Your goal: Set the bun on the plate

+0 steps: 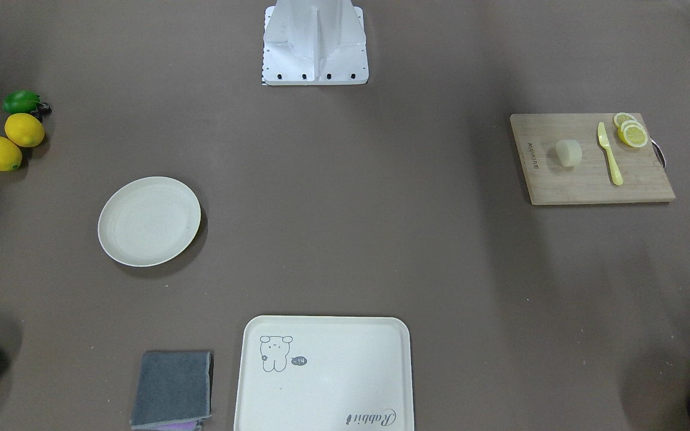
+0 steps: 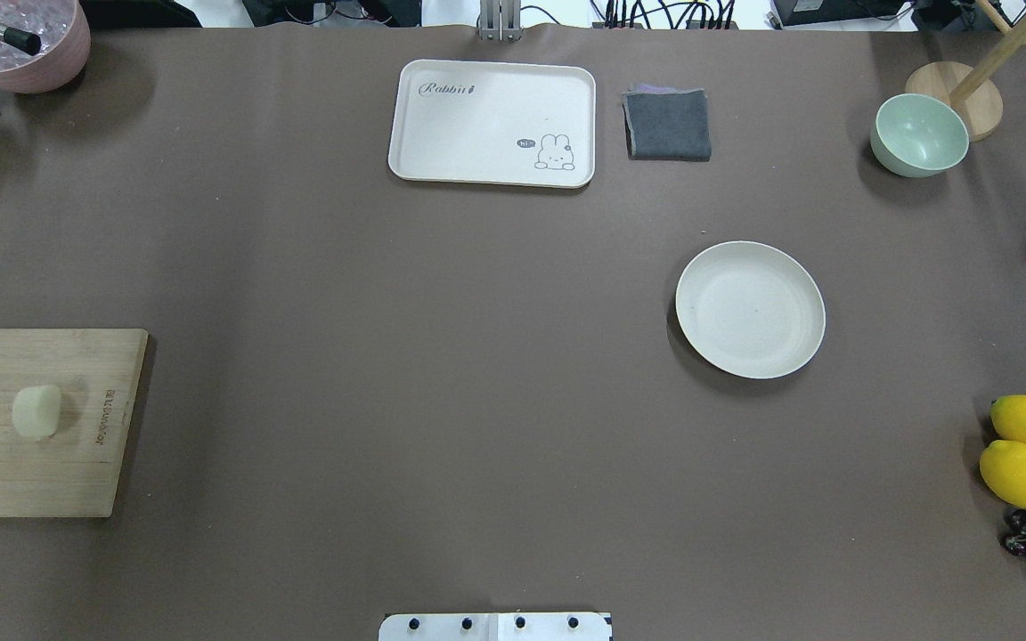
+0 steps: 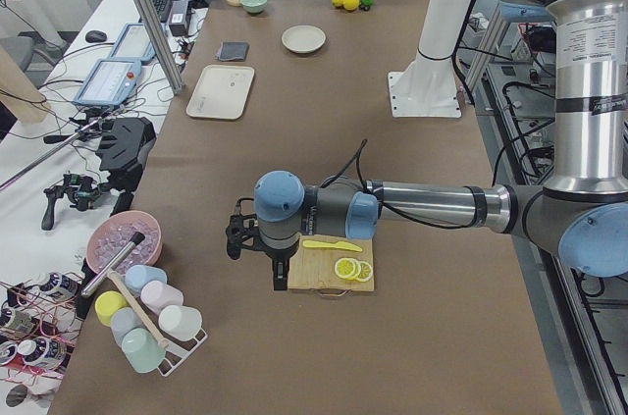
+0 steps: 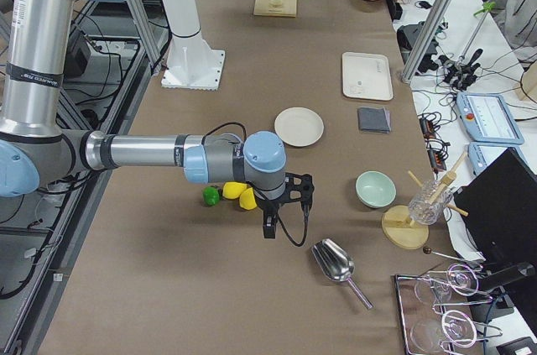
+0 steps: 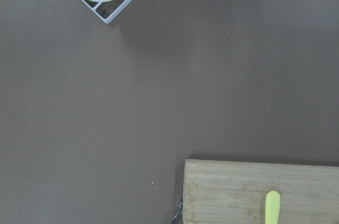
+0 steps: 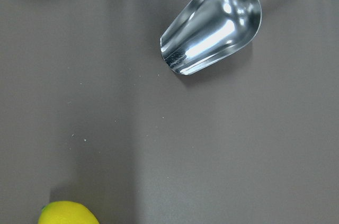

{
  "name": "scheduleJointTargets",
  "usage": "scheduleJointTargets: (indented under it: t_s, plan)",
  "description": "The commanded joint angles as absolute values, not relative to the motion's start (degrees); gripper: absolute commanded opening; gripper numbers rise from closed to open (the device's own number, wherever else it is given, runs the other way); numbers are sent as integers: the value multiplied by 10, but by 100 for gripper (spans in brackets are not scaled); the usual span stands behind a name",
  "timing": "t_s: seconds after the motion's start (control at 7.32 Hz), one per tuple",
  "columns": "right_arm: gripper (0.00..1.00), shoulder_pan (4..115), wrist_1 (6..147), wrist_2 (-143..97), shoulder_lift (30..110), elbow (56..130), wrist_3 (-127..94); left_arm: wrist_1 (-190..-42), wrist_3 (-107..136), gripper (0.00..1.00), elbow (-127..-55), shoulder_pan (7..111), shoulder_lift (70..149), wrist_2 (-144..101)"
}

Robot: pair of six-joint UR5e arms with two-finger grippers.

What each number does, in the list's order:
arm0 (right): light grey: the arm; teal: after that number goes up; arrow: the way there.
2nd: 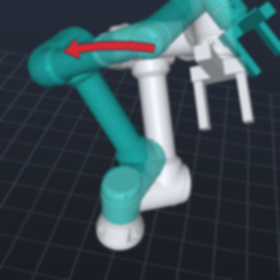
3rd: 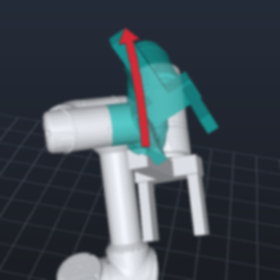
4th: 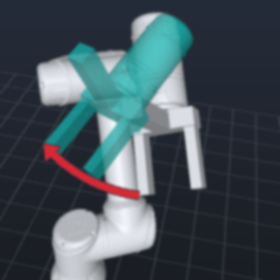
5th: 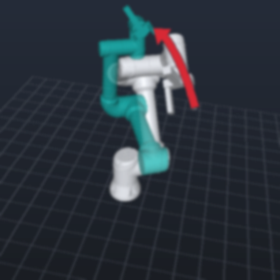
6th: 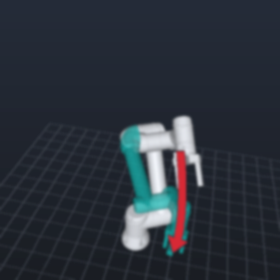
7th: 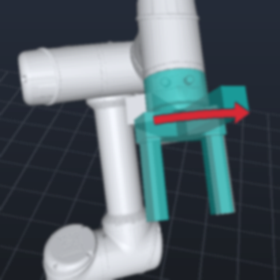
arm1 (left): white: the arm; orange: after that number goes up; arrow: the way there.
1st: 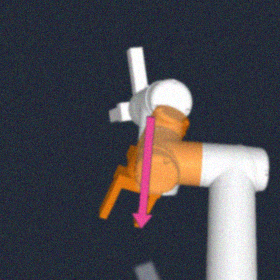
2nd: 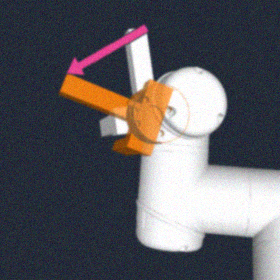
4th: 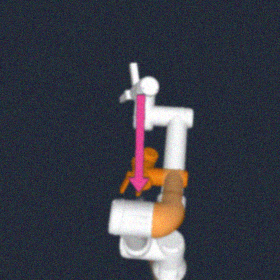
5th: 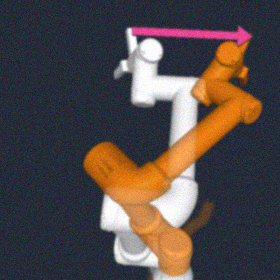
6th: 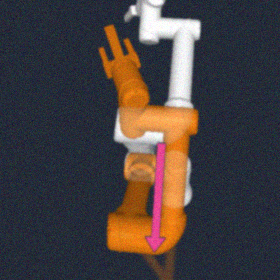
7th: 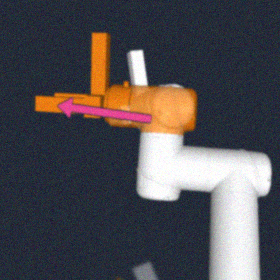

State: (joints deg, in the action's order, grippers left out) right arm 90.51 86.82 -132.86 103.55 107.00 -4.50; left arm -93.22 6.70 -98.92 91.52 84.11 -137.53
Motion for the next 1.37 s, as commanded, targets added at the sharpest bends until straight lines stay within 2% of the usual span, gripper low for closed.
scheduleJointTargets:
  t_s: [0.0, 0.27, 0.55, 0.96, 1.23]
  plan:
    - [100, 905, 848, -1328, 1034, 1101, -46, -933, 68, 98, -1000, 916, 852, -1372]
    - [100, 906, 711, -1314, 1024, 1088, -52, -980, 70, 98, -1016, 920, 854, -1373]
    - [100, 911, 683, -1357, 1022, 1054, -77, -1073, 75, 98, -997, 921, 873, -1368]
    - [100, 921, 589, -1401, 1043, 1042, -90, -1111, 69, 98, -979, 920, 889, -1372]
    - [100, 892, 577, -1404, 1031, 1042, -207, -1149, 69, 98, -967, 914, 887, -1373]
